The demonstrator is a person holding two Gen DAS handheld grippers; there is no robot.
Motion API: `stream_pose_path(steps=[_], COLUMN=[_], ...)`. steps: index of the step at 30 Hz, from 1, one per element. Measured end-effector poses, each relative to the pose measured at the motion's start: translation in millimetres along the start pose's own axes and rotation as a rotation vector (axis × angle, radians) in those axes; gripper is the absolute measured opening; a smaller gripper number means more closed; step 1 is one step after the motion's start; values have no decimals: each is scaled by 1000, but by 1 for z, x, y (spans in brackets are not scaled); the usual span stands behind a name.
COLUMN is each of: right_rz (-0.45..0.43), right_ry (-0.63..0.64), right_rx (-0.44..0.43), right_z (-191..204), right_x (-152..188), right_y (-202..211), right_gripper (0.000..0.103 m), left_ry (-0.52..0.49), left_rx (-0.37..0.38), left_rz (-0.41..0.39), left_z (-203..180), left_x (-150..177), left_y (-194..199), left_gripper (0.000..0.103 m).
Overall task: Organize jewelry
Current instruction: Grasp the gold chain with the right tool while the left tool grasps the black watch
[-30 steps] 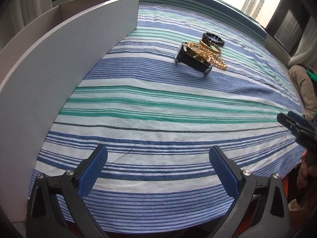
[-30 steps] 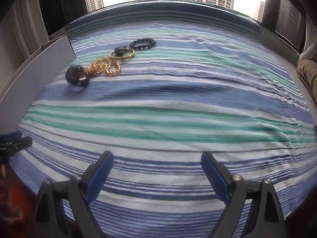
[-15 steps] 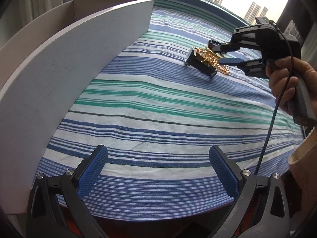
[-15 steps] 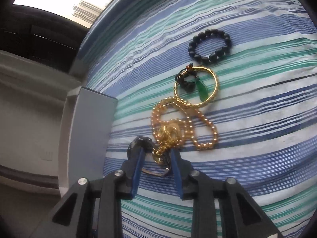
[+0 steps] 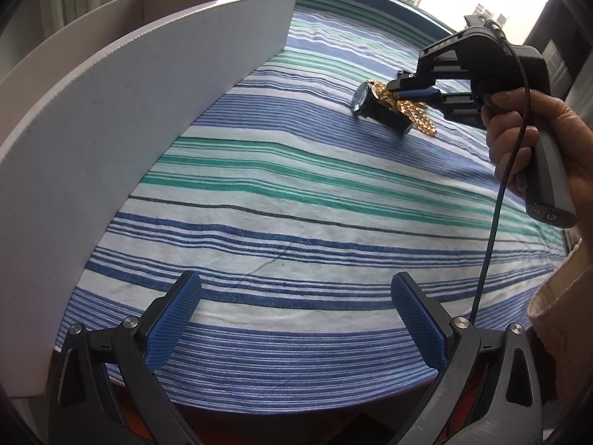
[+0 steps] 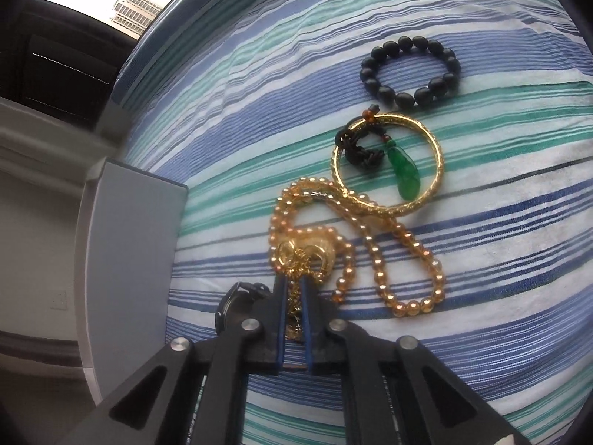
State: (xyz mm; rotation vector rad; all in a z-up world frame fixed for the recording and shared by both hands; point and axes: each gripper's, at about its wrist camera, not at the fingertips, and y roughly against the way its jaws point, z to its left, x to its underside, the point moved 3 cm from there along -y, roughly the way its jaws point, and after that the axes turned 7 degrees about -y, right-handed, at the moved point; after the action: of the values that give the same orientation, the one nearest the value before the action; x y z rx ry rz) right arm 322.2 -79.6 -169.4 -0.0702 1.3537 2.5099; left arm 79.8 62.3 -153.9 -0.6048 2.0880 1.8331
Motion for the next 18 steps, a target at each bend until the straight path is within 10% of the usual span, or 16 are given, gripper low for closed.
stream_pose_path(steps=[18], right_rz=[-221], right_ry=[275], right_rx=[-187], right_z=[21], right_x=[52], right_y=[133], right_gripper=[7], left_ry=[-24], left_rx=[-19], left_rz=[-12], left_z=[-6], left_x=[-32], left_y=[14], left_gripper=[102])
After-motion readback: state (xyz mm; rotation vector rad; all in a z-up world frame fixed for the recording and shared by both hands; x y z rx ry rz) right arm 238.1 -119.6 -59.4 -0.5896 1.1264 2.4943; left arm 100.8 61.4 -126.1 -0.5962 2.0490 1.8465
